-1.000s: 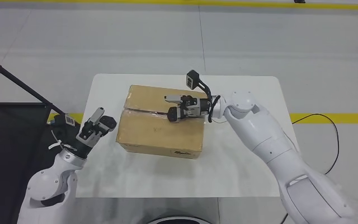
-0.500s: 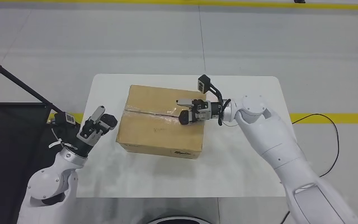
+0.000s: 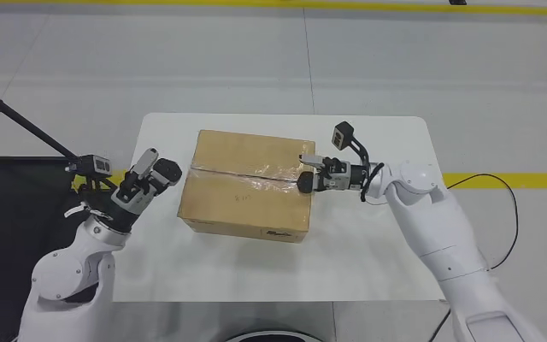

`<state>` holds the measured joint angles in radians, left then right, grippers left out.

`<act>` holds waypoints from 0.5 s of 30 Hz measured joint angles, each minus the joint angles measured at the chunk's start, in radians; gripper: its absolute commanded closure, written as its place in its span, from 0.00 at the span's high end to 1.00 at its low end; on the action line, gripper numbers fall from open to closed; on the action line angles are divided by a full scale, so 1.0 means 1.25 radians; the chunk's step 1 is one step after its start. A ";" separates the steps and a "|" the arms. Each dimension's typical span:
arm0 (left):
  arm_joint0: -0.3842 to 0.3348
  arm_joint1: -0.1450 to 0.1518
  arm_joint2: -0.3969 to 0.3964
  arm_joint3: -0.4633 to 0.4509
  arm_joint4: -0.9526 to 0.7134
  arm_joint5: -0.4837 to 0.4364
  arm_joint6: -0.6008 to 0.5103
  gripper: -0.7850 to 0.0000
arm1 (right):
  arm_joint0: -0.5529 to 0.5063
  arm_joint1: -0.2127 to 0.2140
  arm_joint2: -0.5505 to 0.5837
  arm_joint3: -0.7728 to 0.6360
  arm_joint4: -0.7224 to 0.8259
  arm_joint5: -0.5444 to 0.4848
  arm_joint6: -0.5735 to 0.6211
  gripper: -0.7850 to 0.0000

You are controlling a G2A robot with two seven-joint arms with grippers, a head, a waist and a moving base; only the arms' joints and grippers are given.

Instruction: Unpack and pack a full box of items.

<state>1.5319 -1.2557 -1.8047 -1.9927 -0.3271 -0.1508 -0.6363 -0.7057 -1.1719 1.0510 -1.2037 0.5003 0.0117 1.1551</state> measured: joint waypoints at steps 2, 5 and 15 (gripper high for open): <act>-0.013 0.000 0.022 -0.002 -0.004 0.012 -0.007 1.00 | -0.016 0.005 0.015 -0.020 -0.002 0.004 -0.001 1.00; -0.039 -0.001 0.075 0.009 -0.015 0.035 -0.010 1.00 | -0.037 0.011 0.031 -0.049 -0.002 0.007 -0.003 1.00; -0.158 -0.018 0.298 0.114 0.013 0.120 0.096 1.00 | -0.067 0.018 0.048 -0.089 0.002 0.004 -0.006 1.00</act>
<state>1.3340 -1.2780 -1.4323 -1.8498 -0.3105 -0.0008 -0.5167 -0.7897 -1.1500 1.1112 -1.3151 0.5028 0.0171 1.1478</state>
